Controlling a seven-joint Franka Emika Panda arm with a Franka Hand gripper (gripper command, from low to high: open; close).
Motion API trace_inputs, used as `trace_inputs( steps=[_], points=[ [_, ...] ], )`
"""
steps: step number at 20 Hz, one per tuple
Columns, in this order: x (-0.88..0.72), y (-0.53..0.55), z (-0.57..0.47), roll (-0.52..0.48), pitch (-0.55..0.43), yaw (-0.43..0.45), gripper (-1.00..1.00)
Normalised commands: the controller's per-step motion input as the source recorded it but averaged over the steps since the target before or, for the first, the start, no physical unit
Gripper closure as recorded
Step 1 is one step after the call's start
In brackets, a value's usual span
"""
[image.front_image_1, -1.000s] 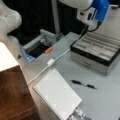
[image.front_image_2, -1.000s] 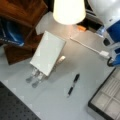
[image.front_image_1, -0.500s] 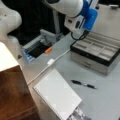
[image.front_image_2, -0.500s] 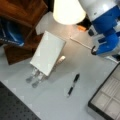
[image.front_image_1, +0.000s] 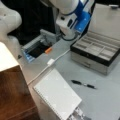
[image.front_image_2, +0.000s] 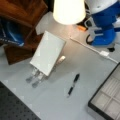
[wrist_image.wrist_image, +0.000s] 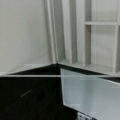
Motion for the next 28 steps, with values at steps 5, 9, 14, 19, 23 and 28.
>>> trace_inputs(
  steps=[5,9,14,19,23,28],
  points=[
    [-0.58,-0.11,-0.21,-0.414,-0.048,-0.048,-1.00],
    [-0.45,-0.08,-0.20,-0.381,-0.064,-0.011,-1.00],
    [-0.30,-0.03,-0.13,-0.406,-0.032,0.004,-1.00],
    [-0.34,0.00,-0.16,-0.315,-0.054,0.030,-1.00],
    [-0.53,-0.10,-0.21,-0.211,-0.114,0.150,-1.00],
    [-0.52,-0.20,-0.25,-0.189,-0.174,0.213,-1.00]
  ],
)
